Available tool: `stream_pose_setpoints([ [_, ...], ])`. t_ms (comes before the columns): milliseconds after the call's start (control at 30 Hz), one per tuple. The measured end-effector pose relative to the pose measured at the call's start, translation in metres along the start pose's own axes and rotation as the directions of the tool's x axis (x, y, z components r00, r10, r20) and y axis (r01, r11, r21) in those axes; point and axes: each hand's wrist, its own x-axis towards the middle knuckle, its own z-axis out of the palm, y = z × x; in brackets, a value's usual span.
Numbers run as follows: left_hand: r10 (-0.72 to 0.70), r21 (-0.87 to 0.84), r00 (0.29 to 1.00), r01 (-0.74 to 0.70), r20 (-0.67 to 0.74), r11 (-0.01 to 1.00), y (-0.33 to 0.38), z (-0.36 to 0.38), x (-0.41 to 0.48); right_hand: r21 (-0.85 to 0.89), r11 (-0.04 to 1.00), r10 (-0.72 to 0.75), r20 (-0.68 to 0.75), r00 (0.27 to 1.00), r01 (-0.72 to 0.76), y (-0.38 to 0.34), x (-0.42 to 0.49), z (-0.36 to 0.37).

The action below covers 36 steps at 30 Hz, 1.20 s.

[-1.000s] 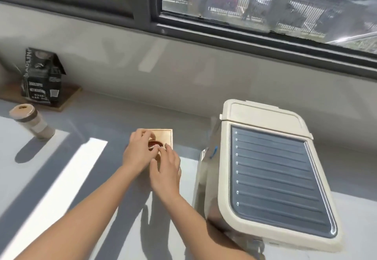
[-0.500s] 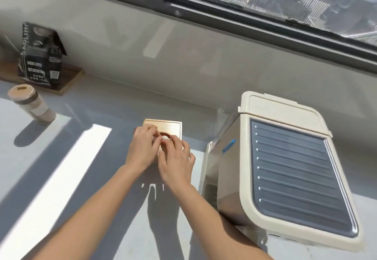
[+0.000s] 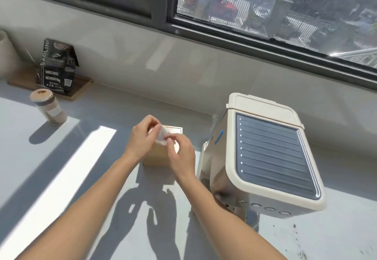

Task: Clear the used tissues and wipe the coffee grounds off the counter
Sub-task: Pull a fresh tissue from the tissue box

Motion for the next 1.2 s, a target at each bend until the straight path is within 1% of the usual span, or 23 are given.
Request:
stream_pose_setpoints([
  [33,-0.030,-0.050,0.998,0.033,0.056,0.998,0.005,-0.004,0.000,0.104,0.992,0.074,-0.006,0.997,-0.073,-0.004,-0.001,-0.003],
  [100,-0.124,-0.102,0.964,0.151,0.234,0.983,0.009,-0.011,-0.003,0.223,0.953,0.195,0.063,0.979,-0.205,-0.007,-0.005,-0.005],
  [167,-0.242,-0.033,0.882,0.279,0.403,0.960,0.004,-0.016,-0.011,0.219,0.924,0.292,0.126,0.948,-0.314,-0.004,-0.013,-0.005],
  [200,-0.298,0.017,0.846,0.324,0.442,0.946,-0.001,-0.017,-0.015,0.189,0.917,0.332,0.127,0.935,-0.351,0.000,-0.018,-0.005],
  [233,-0.347,0.067,0.823,0.356,0.450,0.932,-0.007,-0.018,-0.020,0.143,0.917,0.360,0.102,0.927,-0.372,0.005,-0.022,-0.005],
  [267,-0.383,0.118,0.816,0.369,0.434,0.922,-0.012,-0.017,-0.023,0.083,0.925,0.366,0.065,0.928,-0.371,0.011,-0.026,-0.005],
  [300,-0.396,0.171,0.828,0.358,0.396,0.918,-0.017,-0.016,-0.025,0.011,0.938,0.346,0.038,0.938,-0.346,0.016,-0.028,-0.005],
  [333,-0.379,0.217,0.857,0.319,0.348,0.922,-0.022,-0.015,-0.026,-0.066,0.951,0.305,0.026,0.952,-0.303,0.021,-0.030,-0.004],
  [400,-0.280,0.265,0.924,0.211,0.261,0.941,-0.029,-0.010,-0.025,-0.211,0.953,0.231,0.042,0.972,-0.217,0.027,-0.027,0.000],
  [433,-0.230,0.272,0.946,0.165,0.229,0.948,-0.031,-0.007,-0.024,-0.266,0.945,0.214,0.063,0.975,-0.190,0.027,-0.024,0.002],
  [500,-0.160,0.296,0.967,0.097,0.196,0.950,-0.035,-0.001,-0.019,-0.336,0.927,0.208,0.100,0.973,-0.164,0.027,-0.017,0.008],
  [567,-0.097,0.388,0.977,0.016,0.190,0.922,-0.039,0.008,-0.013,-0.359,0.918,0.210,0.074,0.975,-0.171,0.025,-0.010,0.016],
  [600,-0.067,0.428,0.981,-0.018,0.184,0.904,-0.041,0.012,-0.010,-0.352,0.917,0.218,0.050,0.975,-0.187,0.022,-0.007,0.020],
  [667,-0.038,0.456,0.986,-0.040,0.160,0.889,-0.046,0.018,-0.005,-0.312,0.919,0.264,0.029,0.964,-0.243,0.018,0.001,0.027],
  [767,0.004,0.459,0.991,-0.065,0.134,0.886,-0.052,0.025,0.000,-0.276,0.912,0.332,0.062,0.941,-0.303,0.020,0.017,0.029],
  [867,0.031,0.428,0.995,-0.068,0.093,0.901,-0.054,0.027,0.004,-0.206,0.930,0.327,0.077,0.942,-0.306,0.023,0.024,0.026],
  [1000,0.024,0.176,0.997,-0.036,0.068,0.984,-0.045,0.022,0.003,-0.137,0.951,0.281,0.000,0.960,-0.278,0.020,0.020,0.024],
  [1067,0.038,0.092,0.998,-0.043,0.053,0.995,-0.033,0.019,0.003,-0.033,0.967,0.252,-0.028,0.967,-0.253,0.015,0.017,0.021],
  [1133,0.059,0.004,0.998,-0.059,0.029,0.998,-0.017,0.013,0.005,0.074,0.970,0.235,-0.027,0.971,-0.233,0.006,0.014,0.018],
  [1200,0.080,-0.075,0.997,-0.080,0.002,0.994,0.003,0.003,0.007,0.146,0.970,0.202,-0.026,0.979,-0.196,-0.006,0.010,0.011],
])
